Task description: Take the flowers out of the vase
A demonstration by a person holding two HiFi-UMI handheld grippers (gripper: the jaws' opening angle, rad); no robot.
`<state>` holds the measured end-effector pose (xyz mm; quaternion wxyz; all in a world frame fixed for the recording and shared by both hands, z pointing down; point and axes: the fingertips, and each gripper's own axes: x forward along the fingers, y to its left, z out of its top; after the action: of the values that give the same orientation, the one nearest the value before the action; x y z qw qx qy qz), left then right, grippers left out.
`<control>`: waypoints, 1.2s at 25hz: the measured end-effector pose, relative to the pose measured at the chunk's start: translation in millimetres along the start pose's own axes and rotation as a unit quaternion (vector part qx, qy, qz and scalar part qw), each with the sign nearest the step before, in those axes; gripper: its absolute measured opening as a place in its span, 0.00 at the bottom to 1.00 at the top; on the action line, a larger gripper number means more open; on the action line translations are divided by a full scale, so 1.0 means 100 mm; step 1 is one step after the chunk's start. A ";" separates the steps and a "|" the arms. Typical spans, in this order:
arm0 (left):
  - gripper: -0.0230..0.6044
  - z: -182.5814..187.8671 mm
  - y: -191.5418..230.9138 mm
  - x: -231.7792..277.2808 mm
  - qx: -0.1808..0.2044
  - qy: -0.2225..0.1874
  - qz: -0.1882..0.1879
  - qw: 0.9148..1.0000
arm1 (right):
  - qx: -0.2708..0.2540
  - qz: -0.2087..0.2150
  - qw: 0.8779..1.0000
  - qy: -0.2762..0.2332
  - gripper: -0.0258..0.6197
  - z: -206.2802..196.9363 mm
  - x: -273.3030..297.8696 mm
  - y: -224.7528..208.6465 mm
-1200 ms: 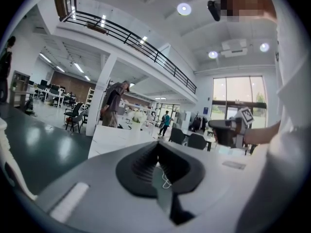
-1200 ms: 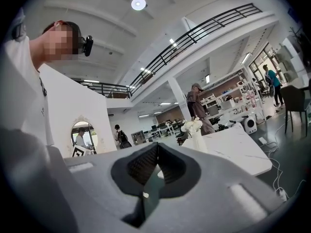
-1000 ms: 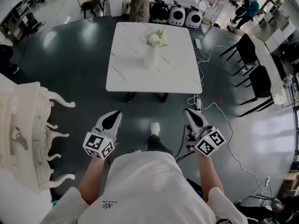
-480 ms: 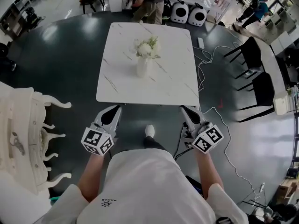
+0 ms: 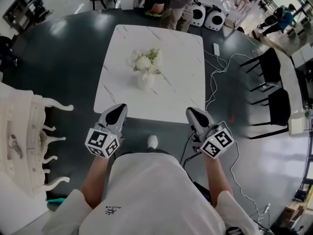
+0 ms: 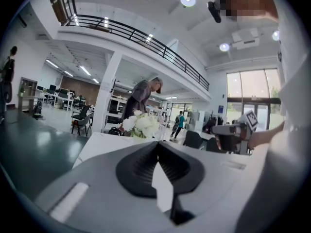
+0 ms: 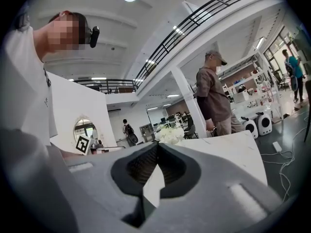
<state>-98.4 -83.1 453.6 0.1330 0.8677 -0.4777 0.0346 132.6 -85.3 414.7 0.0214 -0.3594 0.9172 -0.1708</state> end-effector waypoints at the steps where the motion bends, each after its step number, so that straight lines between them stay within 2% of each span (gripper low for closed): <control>1: 0.02 0.00 0.01 0.05 0.001 0.001 0.003 1.000 | 0.004 0.003 1.000 0.000 0.04 0.01 0.02 -0.06; 10: 0.02 0.06 -0.01 0.44 0.004 -0.007 0.020 1.000 | 0.009 0.021 1.000 0.006 0.04 0.05 0.11 -0.48; 16: 0.02 0.02 -0.03 0.53 0.006 -0.001 0.025 1.000 | 0.012 0.027 1.000 0.008 0.04 0.05 0.13 -0.55; 23: 0.02 -0.01 0.11 0.60 -0.009 0.006 0.030 0.999 | 0.004 0.020 1.000 0.007 0.04 0.05 0.19 -0.53; 30: 0.02 0.00 0.29 0.88 0.036 0.018 0.019 0.999 | 0.002 0.011 1.000 0.006 0.04 0.06 0.35 -0.48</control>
<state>-74.9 -169.6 476.1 0.1095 0.8618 -0.4905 0.0695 138.8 -143.2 427.8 0.0186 -0.3486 0.9208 -0.1741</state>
